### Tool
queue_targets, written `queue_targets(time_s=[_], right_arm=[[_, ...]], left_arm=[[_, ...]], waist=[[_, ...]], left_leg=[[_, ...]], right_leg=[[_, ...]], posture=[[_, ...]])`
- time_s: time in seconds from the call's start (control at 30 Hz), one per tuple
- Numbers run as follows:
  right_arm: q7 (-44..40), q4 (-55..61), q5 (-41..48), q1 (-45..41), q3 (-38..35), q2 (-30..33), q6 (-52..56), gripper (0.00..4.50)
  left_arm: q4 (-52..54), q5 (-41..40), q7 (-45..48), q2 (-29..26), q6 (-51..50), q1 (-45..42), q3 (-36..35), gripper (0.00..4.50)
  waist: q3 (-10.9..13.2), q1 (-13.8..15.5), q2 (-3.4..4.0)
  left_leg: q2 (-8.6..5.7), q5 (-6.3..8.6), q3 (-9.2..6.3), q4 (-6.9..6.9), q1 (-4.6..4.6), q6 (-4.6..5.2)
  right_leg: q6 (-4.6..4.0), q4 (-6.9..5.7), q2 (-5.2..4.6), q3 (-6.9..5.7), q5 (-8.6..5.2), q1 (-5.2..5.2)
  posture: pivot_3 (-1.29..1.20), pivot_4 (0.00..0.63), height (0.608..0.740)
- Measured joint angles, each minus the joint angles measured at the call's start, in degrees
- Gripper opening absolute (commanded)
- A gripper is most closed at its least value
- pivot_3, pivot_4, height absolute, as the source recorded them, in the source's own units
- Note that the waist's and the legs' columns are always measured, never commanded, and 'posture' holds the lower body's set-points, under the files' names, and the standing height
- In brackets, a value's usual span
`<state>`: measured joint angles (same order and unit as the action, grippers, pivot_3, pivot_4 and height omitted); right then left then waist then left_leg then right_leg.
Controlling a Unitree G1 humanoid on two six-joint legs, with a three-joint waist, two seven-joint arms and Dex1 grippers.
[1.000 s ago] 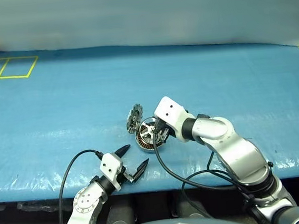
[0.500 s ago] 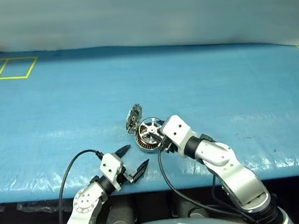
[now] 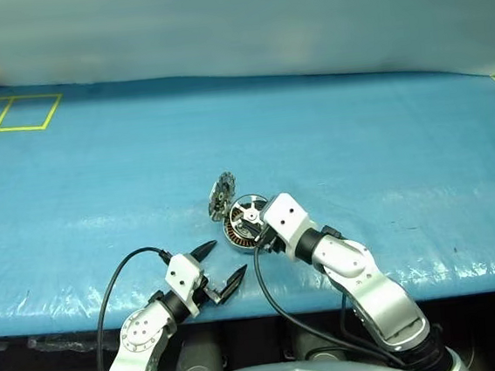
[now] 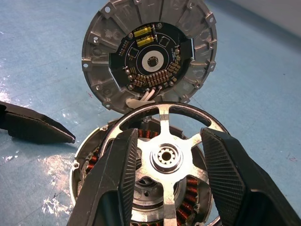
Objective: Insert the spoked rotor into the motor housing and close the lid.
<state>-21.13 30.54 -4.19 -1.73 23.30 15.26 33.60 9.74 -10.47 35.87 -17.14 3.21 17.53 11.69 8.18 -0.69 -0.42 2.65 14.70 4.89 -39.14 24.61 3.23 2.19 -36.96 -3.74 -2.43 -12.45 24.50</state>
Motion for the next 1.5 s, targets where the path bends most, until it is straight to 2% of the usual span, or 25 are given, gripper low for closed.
queue_targets(time_s=[0.03,0.13,0.27,0.67,0.93,1.17,1.5], right_arm=[[0.07,-0.37,-0.03,0.05,0.06,-0.02,-0.23,2.24],[0.37,-0.91,-0.23,0.30,0.36,-0.10,-0.74,1.66],[0.72,-1.11,-0.42,0.30,0.49,-0.13,-1.19,0.38],[0.93,-1.31,-0.90,0.29,0.88,0.11,-1.59,0.35],[-2.75,6.55,3.53,-5.23,-2.94,0.87,9.90,0.35],[-3.51,8.41,7.32,-7.23,-3.56,1.53,20.99,0.35],[-1.80,8.46,10.11,-6.33,-3.56,0.50,23.25,0.35]], left_arm=[[0.00,0.00,0.00,0.00,0.00,-0.01,0.00,4.50],[0.00,-0.02,0.00,0.00,0.00,-0.07,-0.03,4.50],[0.00,-0.03,0.00,0.00,0.00,-0.27,-0.05,4.50],[0.00,-0.01,-0.02,0.00,0.00,-0.35,-0.06,4.50],[0.00,-0.07,0.03,-0.02,-0.04,-0.36,-0.11,4.50],[0.00,-0.31,-0.04,0.04,-0.04,-0.33,-0.10,4.50],[0.02,-0.52,-0.70,0.09,-0.04,0.01,-0.07,4.50]], waist=[[0.00,0.00,0.00],[0.00,-0.01,0.00],[0.00,-0.01,0.00],[0.00,0.01,0.00],[0.00,0.03,0.00],[0.00,0.01,0.01],[0.00,-0.01,0.01]], left_leg=[[0.00,0.00,0.00,0.00,0.00,0.00],[0.00,0.00,0.01,0.00,0.00,0.00],[0.00,0.00,0.00,0.00,-0.02,0.00],[0.00,0.00,0.01,-0.01,-0.01,0.00],[0.03,0.00,-0.01,0.00,-0.02,-0.01],[0.01,0.00,-0.01,0.01,0.01,0.00],[0.01,0.00,-0.01,0.01,0.01,0.00]], right_leg=[[0.00,0.00,0.00,0.00,0.00,0.00],[0.00,0.00,0.00,0.01,0.00,0.00],[0.00,0.00,0.00,0.01,0.00,-0.01],[0.00,-0.01,0.00,0.01,0.00,-0.01],[-0.01,-0.02,0.01,0.00,0.01,0.00],[-0.04,-0.01,-0.02,0.00,0.01,0.01],[-0.04,-0.01,-0.02,0.00,0.01,0.01]], posture=[[0.00,0.150,0.740],[0.00,0.150,0.740],[0.00,0.150,0.740],[0.00,0.150,0.740],[0.00,0.150,0.740],[0.00,0.150,0.740],[0.00,0.150,0.740]])
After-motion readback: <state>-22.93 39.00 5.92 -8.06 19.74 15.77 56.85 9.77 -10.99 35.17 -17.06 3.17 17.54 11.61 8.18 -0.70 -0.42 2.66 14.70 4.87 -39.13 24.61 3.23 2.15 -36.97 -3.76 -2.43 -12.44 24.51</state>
